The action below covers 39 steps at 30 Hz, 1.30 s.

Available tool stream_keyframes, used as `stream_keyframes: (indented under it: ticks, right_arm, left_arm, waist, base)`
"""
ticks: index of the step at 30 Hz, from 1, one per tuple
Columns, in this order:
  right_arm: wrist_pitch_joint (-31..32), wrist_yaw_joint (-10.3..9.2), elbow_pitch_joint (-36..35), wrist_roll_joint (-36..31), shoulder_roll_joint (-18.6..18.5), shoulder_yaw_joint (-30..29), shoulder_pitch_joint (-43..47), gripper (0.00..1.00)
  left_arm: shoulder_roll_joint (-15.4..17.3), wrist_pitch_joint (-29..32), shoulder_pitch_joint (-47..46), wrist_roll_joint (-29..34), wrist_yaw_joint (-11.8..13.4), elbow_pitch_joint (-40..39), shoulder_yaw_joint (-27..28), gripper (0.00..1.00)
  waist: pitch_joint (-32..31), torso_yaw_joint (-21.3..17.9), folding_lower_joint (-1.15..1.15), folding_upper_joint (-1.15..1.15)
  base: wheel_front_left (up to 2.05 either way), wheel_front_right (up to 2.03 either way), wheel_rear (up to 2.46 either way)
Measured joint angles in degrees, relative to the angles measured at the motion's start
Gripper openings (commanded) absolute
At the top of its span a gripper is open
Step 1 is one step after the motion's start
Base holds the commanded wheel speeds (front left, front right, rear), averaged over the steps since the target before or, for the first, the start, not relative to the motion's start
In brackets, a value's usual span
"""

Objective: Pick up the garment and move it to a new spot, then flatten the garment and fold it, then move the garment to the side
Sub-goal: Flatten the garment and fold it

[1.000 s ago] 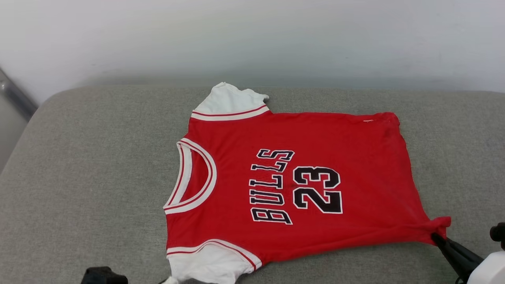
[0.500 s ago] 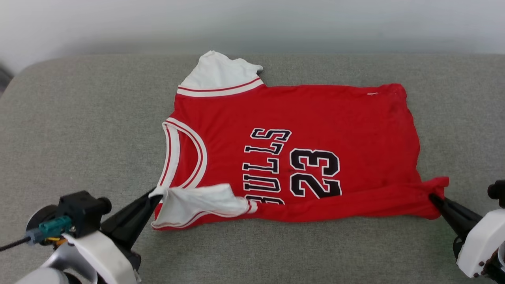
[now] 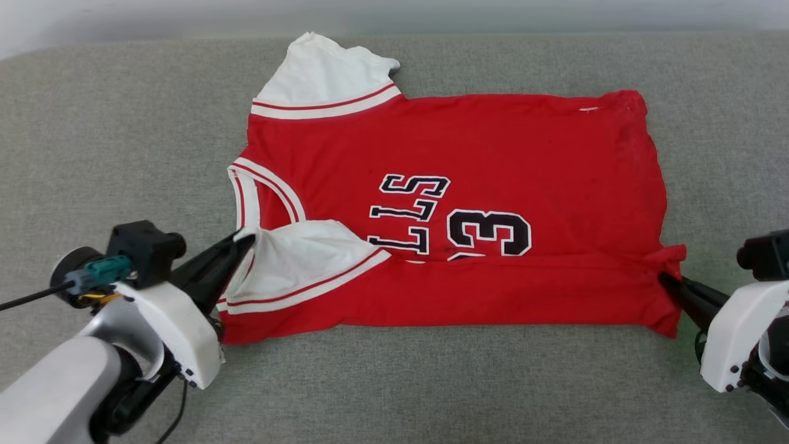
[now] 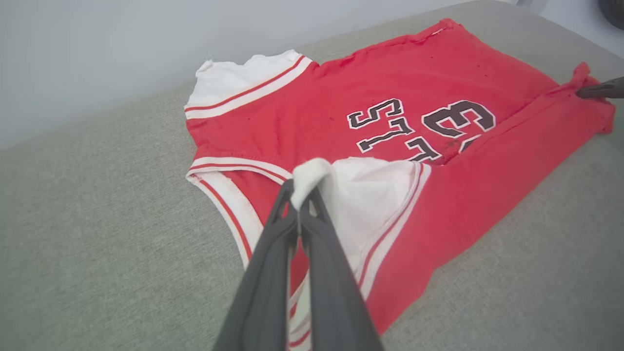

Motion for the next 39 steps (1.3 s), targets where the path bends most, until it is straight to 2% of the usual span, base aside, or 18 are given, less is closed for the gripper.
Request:
stream_keyframes:
  ticks: [6, 7, 8, 9, 14, 20, 24, 28, 34, 39]
  right_arm:
    - [0.26, 0.00, 2.02, -0.71, -0.03, 1.58, -2.02, 0.00]
    - [0.21, 0.00, 2.45, -1.14, 0.00, 1.59, -2.25, 0.42]
    - [-0.08, 0.01, 2.89, -1.41, 0.08, 1.58, -2.38, 1.00]
    - [-0.01, 0.00, 3.20, -1.54, 0.15, 1.85, -2.57, 1.00]
    - [0.26, 0.00, 3.97, -1.51, 1.10, 2.24, -2.88, 1.00]
    - [0.62, 0.00, 2.89, -1.45, 1.74, 1.33, -2.13, 1.00]
    - [2.52, 0.00, 1.53, -4.01, 2.69, -0.29, 0.06, 1.00]
    - [5.98, 0.00, -0.76, -6.55, 5.60, -3.69, 3.71, 1.00]
    - [9.81, 0.00, -7.06, -10.74, 10.00, -8.90, 7.51, 1.00]
    - [12.21, 0.00, -12.73, -11.95, 13.19, -11.45, 9.85, 1.00]
  left_arm:
    - [-3.04, 2.15, -2.08, 1.97, 0.67, 8.37, -2.37, 0.00]
    - [-3.46, 3.14, -2.03, 1.80, 0.96, 9.82, -3.00, 0.09]
    - [-3.66, 3.50, -2.03, 2.24, 1.19, 11.03, -3.42, 0.81]
    - [-4.10, 3.38, -2.09, 2.50, 1.57, 11.84, -3.47, 1.00]
    - [-6.68, 1.38, -2.30, 2.18, 1.59, 14.51, -3.79, 1.00]
    - [-7.66, -0.29, -0.58, 1.59, 2.58, 14.66, -3.83, 1.00]
    - [-8.46, -0.43, 2.94, 0.13, 5.34, 12.50, -3.77, 1.00]
    - [-7.81, 1.82, 6.43, -1.44, 8.73, 9.03, -3.74, 1.00]
    - [-6.75, 5.66, 8.18, -1.29, 13.65, 6.71, -4.27, 1.00]
    - [-6.01, 6.91, 8.36, -0.27, 16.06, 7.89, -4.35, 1.00]
  waist:
    - [1.02, -0.23, 0.00, 0.00]
    - [1.07, -0.28, 0.00, 0.00]
    - [1.09, -0.34, 0.00, 0.00]
    - [1.10, -0.36, 0.00, 0.00]
    - [0.10, -0.23, 0.00, 0.00]
    - [-2.63, 0.19, 0.00, 0.00]
    - [-4.87, 0.54, 0.00, 0.00]
    - [-6.47, 0.86, -0.01, 0.00]
    - [-5.99, 0.99, -0.01, 0.00]
    - [-4.78, 0.36, -0.01, 0.00]
  base:
    - [0.00, 0.00, 0.00]
    - [0.00, 0.00, 0.00]
    - [0.00, 0.00, 0.00]
    - [0.00, 0.00, 0.00]
    - [0.00, 0.00, 0.00]
    - [0.00, 0.00, 0.00]
    - [0.00, 0.00, 0.00]
    - [0.00, 0.00, 0.00]
    - [0.00, 0.00, 0.00]
    - [0.00, 0.00, 0.00]
